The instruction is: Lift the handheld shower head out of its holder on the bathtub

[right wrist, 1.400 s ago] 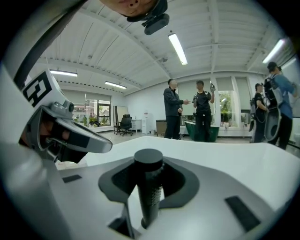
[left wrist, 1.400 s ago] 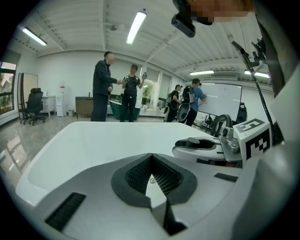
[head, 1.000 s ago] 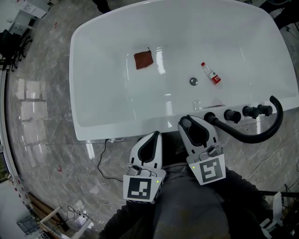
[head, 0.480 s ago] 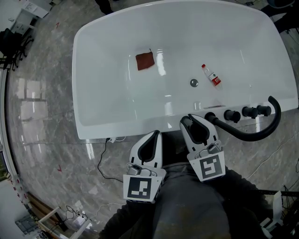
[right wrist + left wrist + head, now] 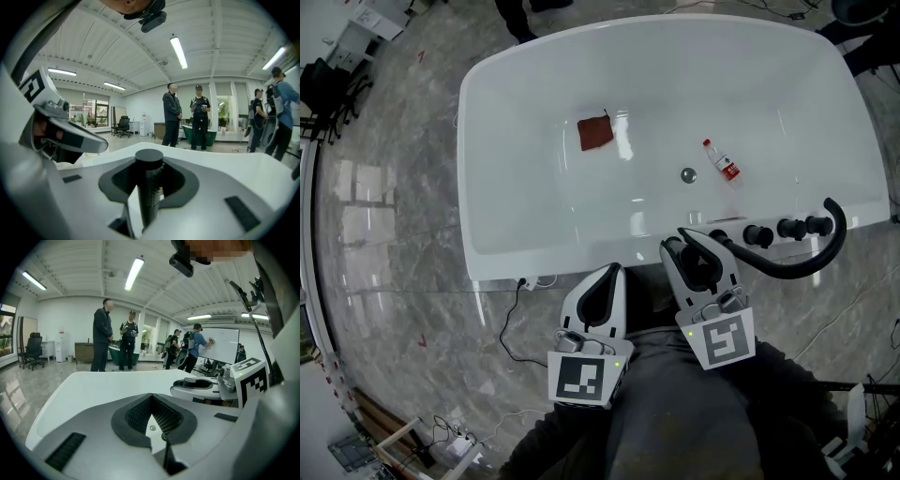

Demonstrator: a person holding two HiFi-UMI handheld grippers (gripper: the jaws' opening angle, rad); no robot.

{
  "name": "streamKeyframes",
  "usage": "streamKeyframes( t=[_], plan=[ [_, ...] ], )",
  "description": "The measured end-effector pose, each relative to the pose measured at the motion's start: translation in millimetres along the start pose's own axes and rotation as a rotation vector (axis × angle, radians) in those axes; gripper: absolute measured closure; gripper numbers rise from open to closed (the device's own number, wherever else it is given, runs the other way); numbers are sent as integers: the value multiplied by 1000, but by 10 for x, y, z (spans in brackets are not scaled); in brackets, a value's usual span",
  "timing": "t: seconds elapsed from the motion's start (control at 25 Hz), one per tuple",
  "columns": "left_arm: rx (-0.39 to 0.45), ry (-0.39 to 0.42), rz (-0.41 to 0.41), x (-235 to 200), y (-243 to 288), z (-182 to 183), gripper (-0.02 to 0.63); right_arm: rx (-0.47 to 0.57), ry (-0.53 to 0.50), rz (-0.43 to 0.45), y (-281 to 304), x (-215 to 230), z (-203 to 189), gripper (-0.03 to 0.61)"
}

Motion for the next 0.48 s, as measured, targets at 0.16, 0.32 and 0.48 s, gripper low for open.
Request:
streamKeyframes(
  t=[0.16,0.32,0.48],
  plan=[
    [8,5,6,-44,-128,220,611,11,-2,4,-59,-95,251,463],
    [13,2,9,-87,-276,446,611,10,-5,0,-137,-184,494,463],
    [14,7,-1,-102,-390,651,611,14,-6,-8,-219,-248,714,463]
  ],
)
Point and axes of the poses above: the fingertips, and each gripper's own axes: y forward along the fingers, x to its right, z out of its top, the point moved 4 cm from there along -y, backward along the fingers, and after that the axes turned 15 degrees about y, right-handed, at the moved point
